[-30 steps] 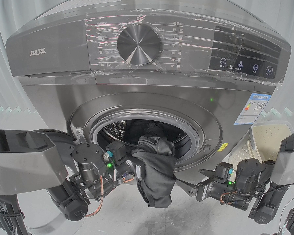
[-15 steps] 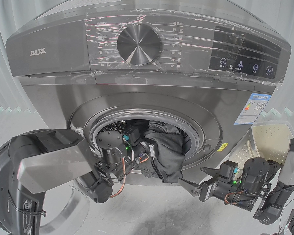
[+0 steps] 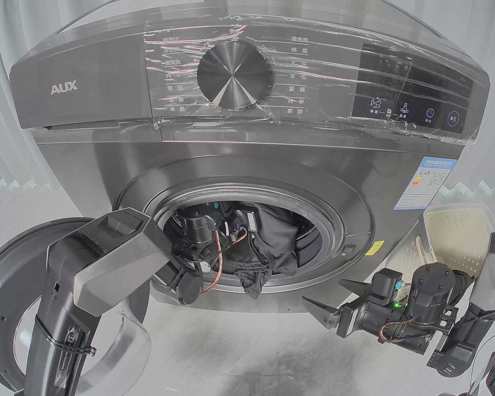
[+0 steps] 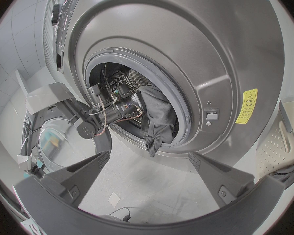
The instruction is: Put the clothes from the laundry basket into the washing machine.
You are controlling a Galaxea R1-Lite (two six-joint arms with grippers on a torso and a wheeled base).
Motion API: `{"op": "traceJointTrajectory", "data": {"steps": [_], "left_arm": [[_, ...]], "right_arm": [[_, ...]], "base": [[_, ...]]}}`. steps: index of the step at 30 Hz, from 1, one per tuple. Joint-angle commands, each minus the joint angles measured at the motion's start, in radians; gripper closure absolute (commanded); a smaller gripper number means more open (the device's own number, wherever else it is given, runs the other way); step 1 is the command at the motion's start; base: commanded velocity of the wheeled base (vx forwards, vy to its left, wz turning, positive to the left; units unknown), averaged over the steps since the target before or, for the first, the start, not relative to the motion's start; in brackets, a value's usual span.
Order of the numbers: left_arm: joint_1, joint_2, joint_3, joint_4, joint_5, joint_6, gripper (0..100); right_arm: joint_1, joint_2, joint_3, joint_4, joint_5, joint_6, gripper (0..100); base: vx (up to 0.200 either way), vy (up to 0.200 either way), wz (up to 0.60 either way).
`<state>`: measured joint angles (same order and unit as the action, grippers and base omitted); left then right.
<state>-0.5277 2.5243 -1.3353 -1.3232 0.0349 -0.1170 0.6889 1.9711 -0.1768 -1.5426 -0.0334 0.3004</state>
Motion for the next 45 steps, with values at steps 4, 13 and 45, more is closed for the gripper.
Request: {"op": "traceJointTrajectory", "data": {"steps": [4,13,45], "left_arm": [[0.023,0.131,-0.283,0.167,0.054,0.004,100],[0.029,0.234,-0.627,0.358,0.149,0.004,100],[-0.034,-0.117,-0.039,0.529,0.053,0.028,0]], "right_arm": [[0.004,0.005,0.002,-0.001,0.0,0.0,0],[0.004,0.005,0.003,-0.001,0.0,-0.001,0],[0.003,0.008,0.005,0.001,0.0,-0.024,0]], "base": [[0.0,0.0,0.0],[0.0,0.0,0.0],[0.0,0.0,0.0]]}}
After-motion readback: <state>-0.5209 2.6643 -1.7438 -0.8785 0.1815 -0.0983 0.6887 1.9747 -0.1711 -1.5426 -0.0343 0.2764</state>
